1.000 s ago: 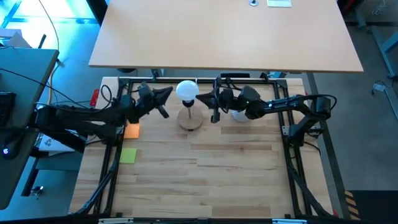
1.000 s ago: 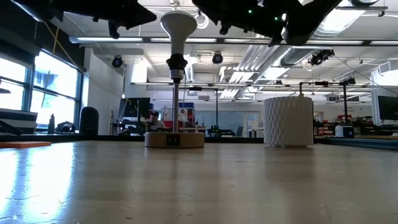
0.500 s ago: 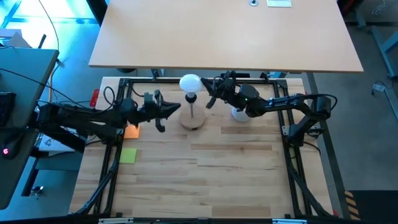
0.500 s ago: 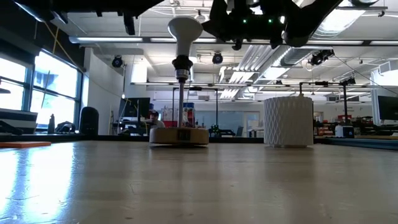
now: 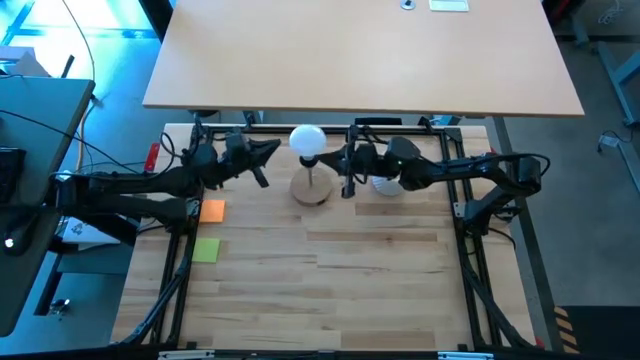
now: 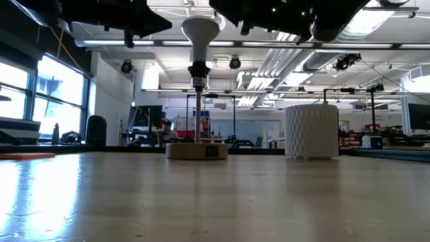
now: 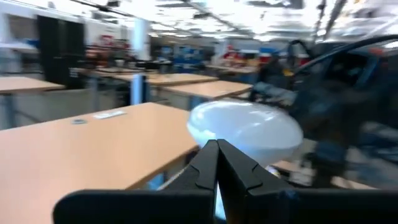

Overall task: Screw lightbulb
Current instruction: Remove the lightbulb from the lamp

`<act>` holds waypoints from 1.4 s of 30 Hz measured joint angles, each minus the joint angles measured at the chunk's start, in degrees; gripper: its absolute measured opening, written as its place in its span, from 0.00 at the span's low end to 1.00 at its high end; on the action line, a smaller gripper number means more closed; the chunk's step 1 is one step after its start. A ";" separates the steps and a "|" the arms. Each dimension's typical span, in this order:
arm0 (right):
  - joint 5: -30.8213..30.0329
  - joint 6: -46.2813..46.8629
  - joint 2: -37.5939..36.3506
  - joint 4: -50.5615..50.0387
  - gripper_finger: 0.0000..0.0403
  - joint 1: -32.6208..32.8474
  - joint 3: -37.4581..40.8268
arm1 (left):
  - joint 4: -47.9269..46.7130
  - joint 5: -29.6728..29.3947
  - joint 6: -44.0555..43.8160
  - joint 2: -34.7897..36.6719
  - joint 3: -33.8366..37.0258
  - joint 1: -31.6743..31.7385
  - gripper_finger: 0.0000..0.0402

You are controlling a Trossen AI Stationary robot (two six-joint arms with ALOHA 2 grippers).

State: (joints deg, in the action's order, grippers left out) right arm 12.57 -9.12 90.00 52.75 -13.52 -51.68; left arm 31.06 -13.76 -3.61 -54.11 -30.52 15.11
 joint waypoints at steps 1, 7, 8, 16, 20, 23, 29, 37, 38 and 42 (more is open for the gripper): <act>-1.45 -0.07 0.00 -0.85 0.00 -0.24 0.00 | 0.11 1.74 -0.75 -0.07 0.00 0.38 0.00; -11.70 0.14 -0.11 -2.61 0.00 -0.73 0.00 | 0.73 6.99 -2.75 -0.05 0.00 -1.05 0.00; -13.18 0.12 -0.11 -2.81 0.00 -0.68 0.00 | 0.87 8.23 -2.73 -0.05 0.00 -1.55 0.00; -29.21 1.13 -0.15 -2.28 0.00 -0.70 -0.07 | 2.31 8.60 -1.86 -0.04 0.00 -5.61 0.00; -33.31 1.13 -0.13 -1.91 0.00 -0.61 -0.07 | 1.38 3.92 -1.26 -0.05 0.00 -5.48 0.00; -33.13 1.03 -0.11 -2.00 0.00 -0.37 -0.07 | 1.07 3.31 -0.77 -0.05 0.00 -4.87 0.00; -31.50 -2.04 -0.17 -2.35 0.00 1.32 0.04 | 0.74 3.21 -0.73 -0.05 0.00 -4.87 0.00; -27.58 -7.36 -0.35 -0.94 0.00 3.90 0.04 | -0.60 -1.88 -0.62 -0.05 0.00 -4.76 0.00; -27.58 -7.80 -0.49 -1.02 0.00 4.08 0.04 | -0.94 -2.79 -0.62 -0.05 0.00 -4.45 0.00; -27.56 -9.57 -2.70 -3.91 0.00 4.72 0.04 | -3.24 -2.34 -1.23 -0.05 0.00 -0.73 0.00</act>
State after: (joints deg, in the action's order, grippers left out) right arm -14.98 -18.69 87.29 48.84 -8.80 -51.64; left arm 27.82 -16.10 -4.84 -54.15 -30.52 14.38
